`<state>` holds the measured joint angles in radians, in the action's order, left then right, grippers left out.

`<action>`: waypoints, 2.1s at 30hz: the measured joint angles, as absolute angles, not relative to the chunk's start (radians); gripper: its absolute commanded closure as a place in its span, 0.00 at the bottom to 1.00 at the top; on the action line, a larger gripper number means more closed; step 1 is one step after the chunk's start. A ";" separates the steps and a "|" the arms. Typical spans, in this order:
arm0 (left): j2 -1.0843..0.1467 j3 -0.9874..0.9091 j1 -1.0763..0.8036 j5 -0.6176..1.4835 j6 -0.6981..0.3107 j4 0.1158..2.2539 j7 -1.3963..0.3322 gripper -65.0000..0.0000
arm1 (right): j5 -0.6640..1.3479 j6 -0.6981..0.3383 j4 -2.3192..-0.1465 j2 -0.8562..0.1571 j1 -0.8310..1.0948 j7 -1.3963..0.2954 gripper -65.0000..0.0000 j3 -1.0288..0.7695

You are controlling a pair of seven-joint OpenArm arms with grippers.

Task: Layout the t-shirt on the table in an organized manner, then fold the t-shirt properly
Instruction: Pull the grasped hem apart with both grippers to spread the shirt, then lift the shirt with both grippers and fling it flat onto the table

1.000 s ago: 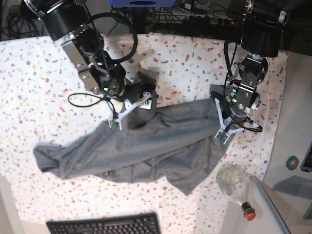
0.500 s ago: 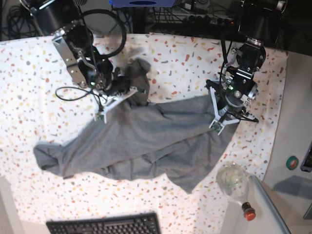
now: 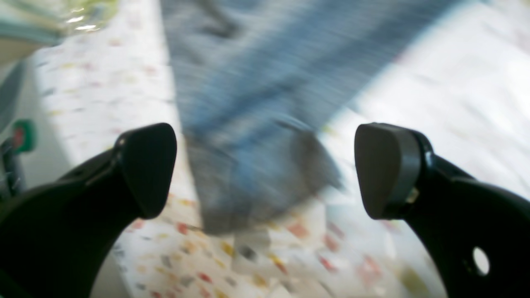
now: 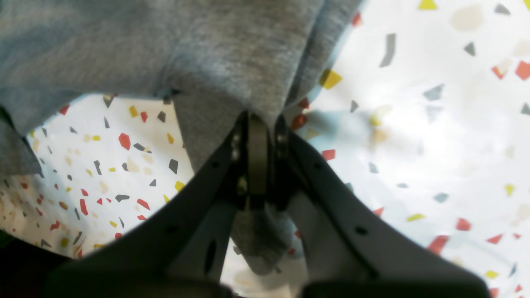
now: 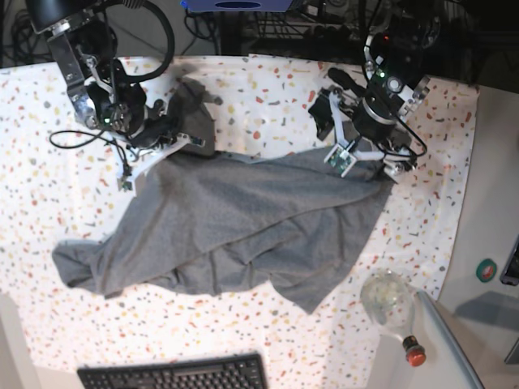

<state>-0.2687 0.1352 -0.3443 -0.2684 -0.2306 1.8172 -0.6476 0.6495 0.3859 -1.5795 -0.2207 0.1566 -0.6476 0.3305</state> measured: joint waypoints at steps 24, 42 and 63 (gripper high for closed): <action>-0.222 0.226 -0.279 -0.288 -0.198 1.583 -0.629 0.25 | 0.651 0.386 -1.589 -0.257 0.165 -0.648 1.00 0.329; -0.280 0.100 -0.308 -0.311 -0.190 1.586 -0.638 0.25 | 0.651 0.386 -1.589 -0.256 0.164 -0.648 1.00 0.329; -0.270 0.199 -0.255 -0.306 -0.172 1.513 -0.596 0.39 | 0.651 0.386 -1.589 -0.254 0.167 -0.648 1.00 0.329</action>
